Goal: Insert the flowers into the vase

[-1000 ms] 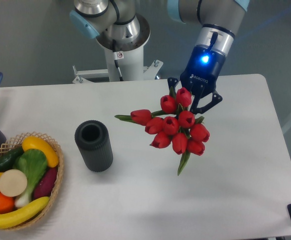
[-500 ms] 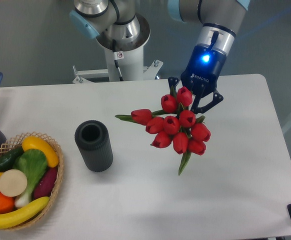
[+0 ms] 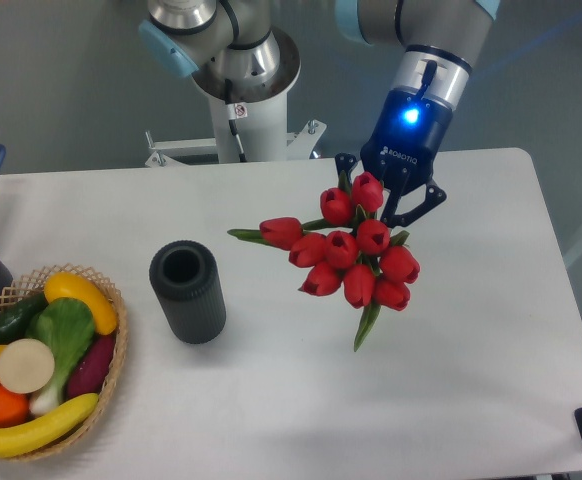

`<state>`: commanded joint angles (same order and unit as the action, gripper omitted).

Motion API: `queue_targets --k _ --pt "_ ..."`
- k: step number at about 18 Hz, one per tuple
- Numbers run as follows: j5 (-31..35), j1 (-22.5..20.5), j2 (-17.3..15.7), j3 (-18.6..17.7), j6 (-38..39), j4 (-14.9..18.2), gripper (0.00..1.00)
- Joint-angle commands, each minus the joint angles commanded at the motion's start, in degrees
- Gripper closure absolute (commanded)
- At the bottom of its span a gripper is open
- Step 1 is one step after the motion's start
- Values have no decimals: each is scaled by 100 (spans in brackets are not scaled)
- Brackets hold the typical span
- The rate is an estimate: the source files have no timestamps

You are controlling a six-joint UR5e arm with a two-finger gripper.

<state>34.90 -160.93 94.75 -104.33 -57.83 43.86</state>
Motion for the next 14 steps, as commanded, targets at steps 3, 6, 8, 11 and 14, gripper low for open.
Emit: queue_targets --k 3,6,8,11,14 --pt "-1035 -9 52 -36 -96 -44 76" --pt "-1660 35 132 -88 -220 -44 76" --pt "-1907 175 167 -132 -246 -44 76" --pt "-2337 369 176 -280 -360 -44 75" --pt "-2462 457 132 -474 -395 -44 76"
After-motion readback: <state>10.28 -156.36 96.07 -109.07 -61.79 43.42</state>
